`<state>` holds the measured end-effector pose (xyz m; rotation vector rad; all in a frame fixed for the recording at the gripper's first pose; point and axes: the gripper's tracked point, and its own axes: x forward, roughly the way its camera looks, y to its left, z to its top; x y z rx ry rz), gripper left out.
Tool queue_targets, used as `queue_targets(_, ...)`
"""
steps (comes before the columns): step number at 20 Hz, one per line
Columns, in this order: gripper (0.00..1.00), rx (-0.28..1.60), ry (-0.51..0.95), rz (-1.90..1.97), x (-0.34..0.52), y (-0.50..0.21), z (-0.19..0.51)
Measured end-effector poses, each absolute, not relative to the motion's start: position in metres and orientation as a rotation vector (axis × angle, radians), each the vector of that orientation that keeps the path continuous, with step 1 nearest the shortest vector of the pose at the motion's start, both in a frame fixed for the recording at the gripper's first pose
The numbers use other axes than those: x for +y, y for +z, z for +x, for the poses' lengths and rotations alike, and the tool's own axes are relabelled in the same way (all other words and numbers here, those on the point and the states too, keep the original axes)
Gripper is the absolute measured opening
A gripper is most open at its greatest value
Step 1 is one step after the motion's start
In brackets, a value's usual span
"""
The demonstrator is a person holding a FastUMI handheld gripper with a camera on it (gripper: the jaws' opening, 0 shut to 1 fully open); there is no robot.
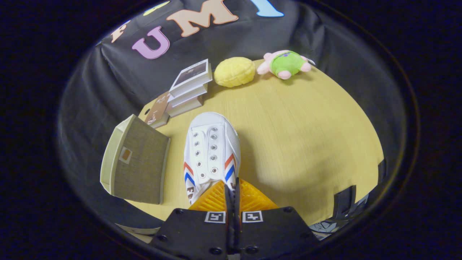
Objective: Open the storage box then place both shoes into the box .Put the left shoe in first, then the right shoe, with the right side of both shoes facing outward in a uniform manner.
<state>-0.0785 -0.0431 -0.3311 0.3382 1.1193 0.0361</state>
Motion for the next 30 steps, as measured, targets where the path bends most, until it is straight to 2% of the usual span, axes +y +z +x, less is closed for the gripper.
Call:
queue_targets(17, 0.03, 1.036, 0.083, 0.413, 0.08, -0.239, -0.058)
queue_targets(30, 0.03, 1.036, 0.182, 0.475, 0.191, -0.221, -0.041)
